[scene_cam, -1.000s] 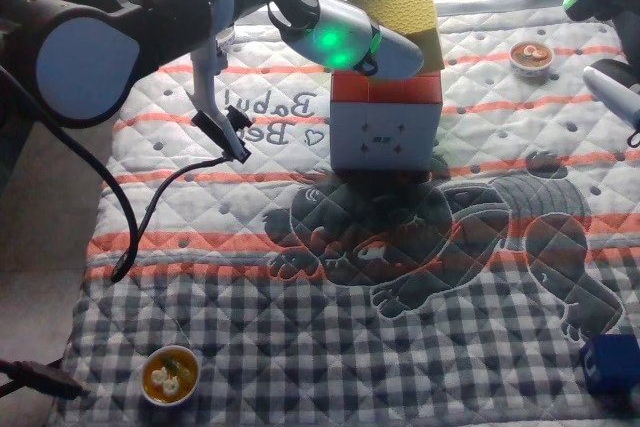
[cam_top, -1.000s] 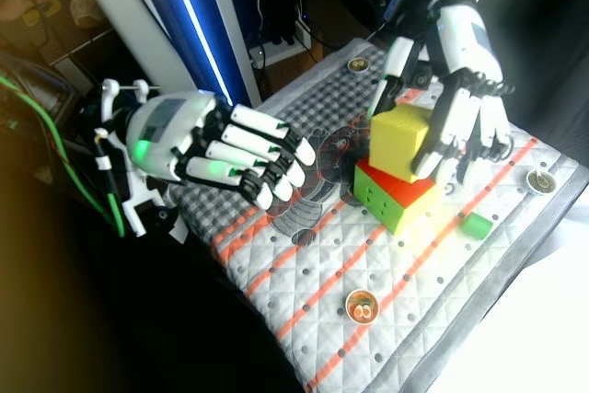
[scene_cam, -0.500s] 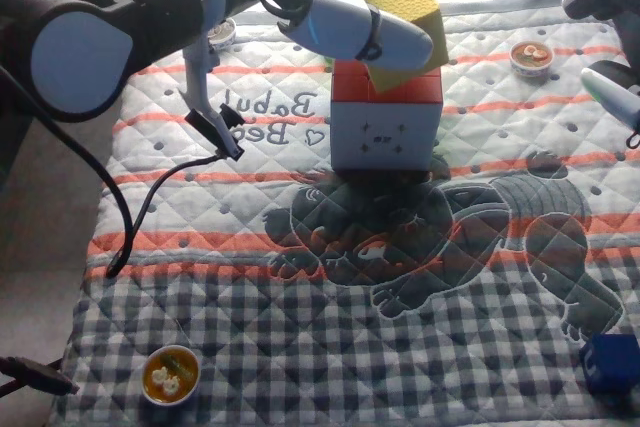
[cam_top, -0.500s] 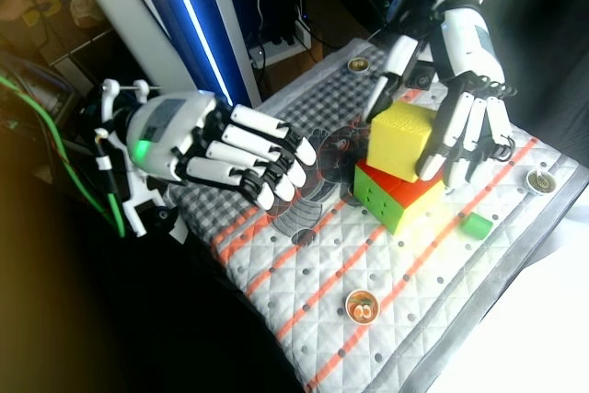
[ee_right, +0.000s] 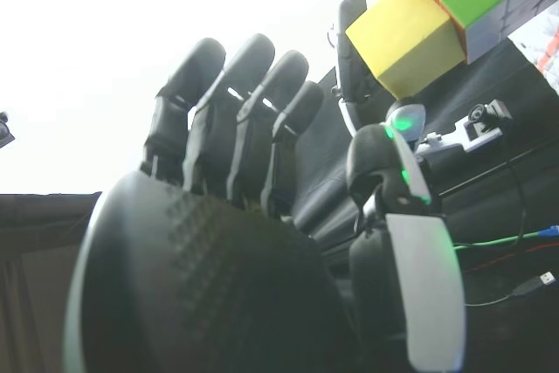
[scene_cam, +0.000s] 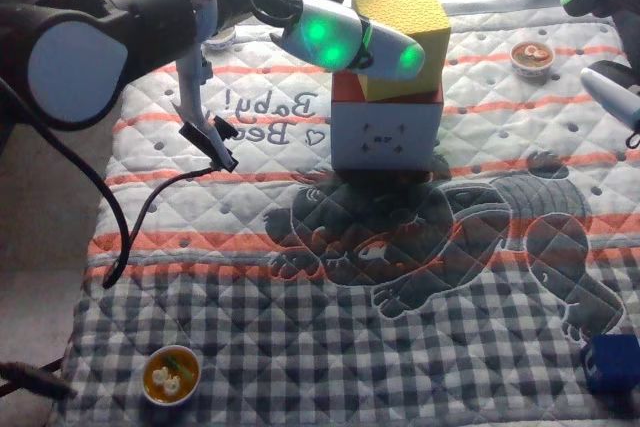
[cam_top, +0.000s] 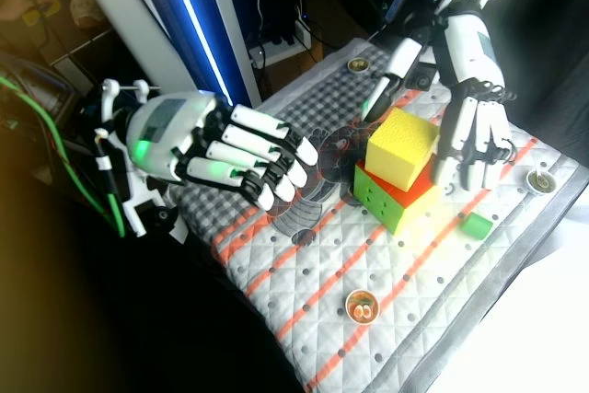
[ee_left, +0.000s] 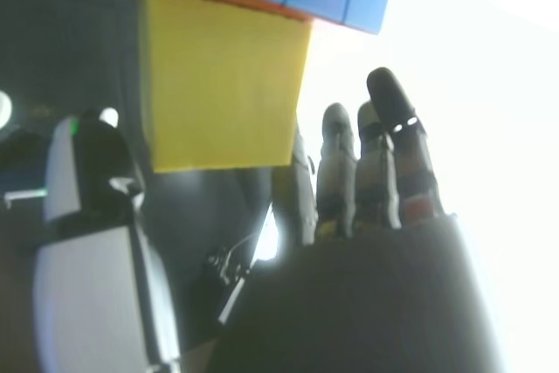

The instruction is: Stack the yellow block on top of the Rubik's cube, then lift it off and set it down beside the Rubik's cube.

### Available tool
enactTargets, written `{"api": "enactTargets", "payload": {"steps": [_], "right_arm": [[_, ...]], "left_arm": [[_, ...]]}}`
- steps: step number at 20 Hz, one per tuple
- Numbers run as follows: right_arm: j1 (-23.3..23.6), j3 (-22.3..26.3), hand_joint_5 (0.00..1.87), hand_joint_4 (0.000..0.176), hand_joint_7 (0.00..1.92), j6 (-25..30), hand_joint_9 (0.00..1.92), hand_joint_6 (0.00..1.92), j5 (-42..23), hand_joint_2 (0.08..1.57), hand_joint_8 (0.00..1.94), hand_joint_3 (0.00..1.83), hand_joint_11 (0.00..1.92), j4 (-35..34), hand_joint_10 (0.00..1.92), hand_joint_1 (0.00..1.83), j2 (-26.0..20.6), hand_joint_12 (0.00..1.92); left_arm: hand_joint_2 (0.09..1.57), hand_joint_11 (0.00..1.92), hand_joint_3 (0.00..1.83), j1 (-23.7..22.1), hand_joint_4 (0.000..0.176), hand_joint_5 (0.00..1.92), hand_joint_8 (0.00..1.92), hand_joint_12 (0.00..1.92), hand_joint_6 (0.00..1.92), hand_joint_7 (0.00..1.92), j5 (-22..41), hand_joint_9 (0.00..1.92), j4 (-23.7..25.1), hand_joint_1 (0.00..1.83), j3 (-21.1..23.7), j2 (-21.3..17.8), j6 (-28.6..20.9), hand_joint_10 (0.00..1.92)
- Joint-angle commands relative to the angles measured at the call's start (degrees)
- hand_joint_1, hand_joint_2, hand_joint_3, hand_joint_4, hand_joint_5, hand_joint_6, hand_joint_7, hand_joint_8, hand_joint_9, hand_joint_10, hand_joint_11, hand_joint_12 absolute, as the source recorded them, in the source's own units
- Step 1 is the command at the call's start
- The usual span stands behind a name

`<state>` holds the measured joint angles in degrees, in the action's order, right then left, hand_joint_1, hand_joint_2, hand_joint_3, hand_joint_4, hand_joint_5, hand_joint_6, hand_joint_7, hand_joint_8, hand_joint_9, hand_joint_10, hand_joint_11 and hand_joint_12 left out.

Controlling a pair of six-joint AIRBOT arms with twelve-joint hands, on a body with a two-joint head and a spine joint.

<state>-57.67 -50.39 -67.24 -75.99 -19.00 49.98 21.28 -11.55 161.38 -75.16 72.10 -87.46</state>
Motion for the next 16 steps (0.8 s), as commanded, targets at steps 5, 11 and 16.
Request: {"api": "enactTargets", "payload": {"steps": [5, 11, 16], "right_arm": [[2.9, -0.8, 0.29, 0.0, 0.42, 0.5, 0.27, 0.42, -5.9, 1.08, 0.34, 0.0, 0.0, 1.9, 0.58, 0.66, -0.1, 1.27], [11.0, -3.8, 0.26, 0.0, 0.34, 0.9, 0.23, 0.07, 3.3, 0.81, 0.0, 0.0, 0.0, 6.3, 0.24, 0.2, 0.6, 1.17], [18.7, -8.2, 0.23, 0.0, 0.25, 0.9, 0.22, 0.0, 12.1, 0.87, 0.0, 0.0, 0.0, 7.6, 0.09, 0.2, 4.4, 1.15]], "left_arm": [[0.98, 0.0, 0.04, 1.4, 0.083, 0.12, 0.0, 0.0, 0.03, 0.0, -18.7, 0.0, 0.1, 0.73, 7.3, -6.4, -0.5, 0.0], [0.95, 0.0, 0.01, 5.9, 0.115, 0.12, 0.04, 1.16, 0.03, 0.21, -33.4, 0.17, 0.4, 0.21, 15.8, -13.2, -0.5, 0.09], [1.19, 0.0, 0.01, 12.1, 0.083, 0.23, 0.02, 0.96, 0.03, 0.29, -43.7, 0.22, -1.2, 0.09, 21.2, -18.0, -0.6, 0.1]]}}
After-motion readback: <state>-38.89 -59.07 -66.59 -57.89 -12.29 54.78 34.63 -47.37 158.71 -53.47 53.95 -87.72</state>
